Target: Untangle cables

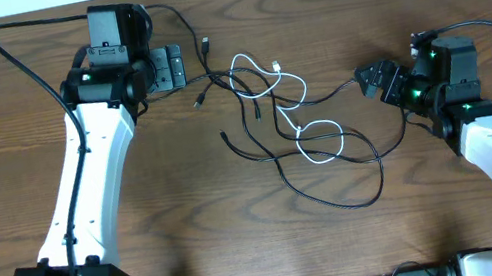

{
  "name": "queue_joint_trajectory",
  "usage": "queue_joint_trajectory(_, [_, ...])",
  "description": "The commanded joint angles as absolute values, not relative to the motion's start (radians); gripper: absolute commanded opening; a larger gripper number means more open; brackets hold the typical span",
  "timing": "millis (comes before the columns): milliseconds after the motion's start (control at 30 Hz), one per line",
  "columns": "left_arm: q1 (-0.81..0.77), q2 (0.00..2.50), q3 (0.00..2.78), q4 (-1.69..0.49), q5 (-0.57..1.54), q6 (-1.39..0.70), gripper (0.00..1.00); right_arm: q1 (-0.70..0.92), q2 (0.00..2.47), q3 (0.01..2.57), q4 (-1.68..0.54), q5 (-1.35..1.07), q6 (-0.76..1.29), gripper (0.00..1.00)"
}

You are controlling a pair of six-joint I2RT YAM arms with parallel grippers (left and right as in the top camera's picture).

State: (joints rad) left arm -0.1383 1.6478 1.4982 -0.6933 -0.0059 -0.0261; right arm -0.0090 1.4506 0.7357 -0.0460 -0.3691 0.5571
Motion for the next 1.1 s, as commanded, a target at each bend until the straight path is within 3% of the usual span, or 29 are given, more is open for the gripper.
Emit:
queue_joint_trajectory(0, [-0.138,1.653,1.497,-0.696,-0.012,-0.028,0.93,-0.006,1.453,0.733,-0.049,-0.365,0.541,0.99])
queue_joint_trajectory(1067, [-0.138,1.653,1.497,-0.696,-0.012,-0.028,0.93,-0.006,1.453,0.733,-0.049,-0.365,0.541,0.99])
